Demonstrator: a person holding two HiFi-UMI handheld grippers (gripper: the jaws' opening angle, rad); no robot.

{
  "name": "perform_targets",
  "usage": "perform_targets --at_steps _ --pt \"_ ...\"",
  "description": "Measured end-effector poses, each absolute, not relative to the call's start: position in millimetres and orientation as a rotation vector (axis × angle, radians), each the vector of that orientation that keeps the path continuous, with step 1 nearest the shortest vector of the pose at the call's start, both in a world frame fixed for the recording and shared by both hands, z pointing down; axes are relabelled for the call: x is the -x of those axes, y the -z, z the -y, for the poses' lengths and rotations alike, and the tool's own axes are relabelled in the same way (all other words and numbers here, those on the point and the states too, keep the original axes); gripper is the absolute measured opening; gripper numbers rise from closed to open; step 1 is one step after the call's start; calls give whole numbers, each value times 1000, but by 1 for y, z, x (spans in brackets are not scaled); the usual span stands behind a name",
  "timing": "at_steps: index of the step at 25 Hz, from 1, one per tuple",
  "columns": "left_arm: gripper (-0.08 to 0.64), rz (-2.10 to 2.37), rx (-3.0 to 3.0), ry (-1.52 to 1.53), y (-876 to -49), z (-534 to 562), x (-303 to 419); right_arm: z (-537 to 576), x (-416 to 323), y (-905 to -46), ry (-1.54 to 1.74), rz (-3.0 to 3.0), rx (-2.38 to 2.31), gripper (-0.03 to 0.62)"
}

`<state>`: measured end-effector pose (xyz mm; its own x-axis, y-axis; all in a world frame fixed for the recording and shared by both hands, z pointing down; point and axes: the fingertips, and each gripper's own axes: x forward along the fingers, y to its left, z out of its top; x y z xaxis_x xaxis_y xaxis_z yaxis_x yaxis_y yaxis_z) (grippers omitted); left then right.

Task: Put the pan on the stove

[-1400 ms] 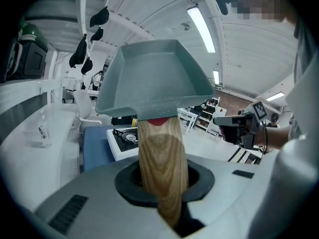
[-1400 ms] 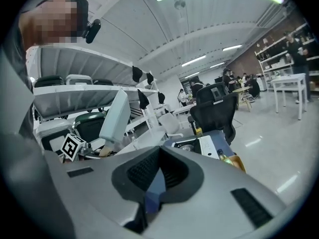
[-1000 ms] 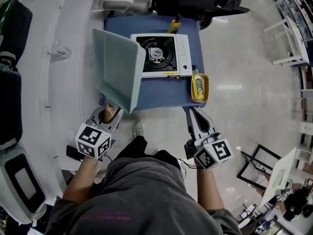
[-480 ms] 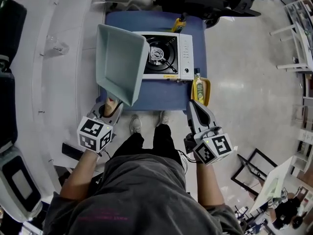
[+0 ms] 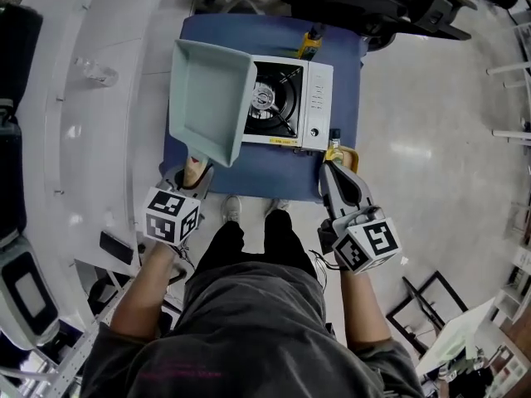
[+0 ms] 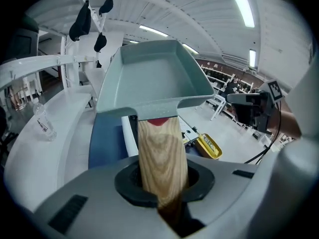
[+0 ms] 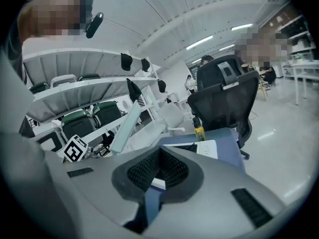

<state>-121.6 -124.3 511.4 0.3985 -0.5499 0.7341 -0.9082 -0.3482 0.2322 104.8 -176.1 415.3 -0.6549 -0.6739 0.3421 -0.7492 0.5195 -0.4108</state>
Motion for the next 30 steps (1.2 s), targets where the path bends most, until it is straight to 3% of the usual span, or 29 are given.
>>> perform_targets --at_steps 30 --pt "60 1034 -1853 -1458 -625 189 114 237 -166 -506 -1040 2540 -1143 -17"
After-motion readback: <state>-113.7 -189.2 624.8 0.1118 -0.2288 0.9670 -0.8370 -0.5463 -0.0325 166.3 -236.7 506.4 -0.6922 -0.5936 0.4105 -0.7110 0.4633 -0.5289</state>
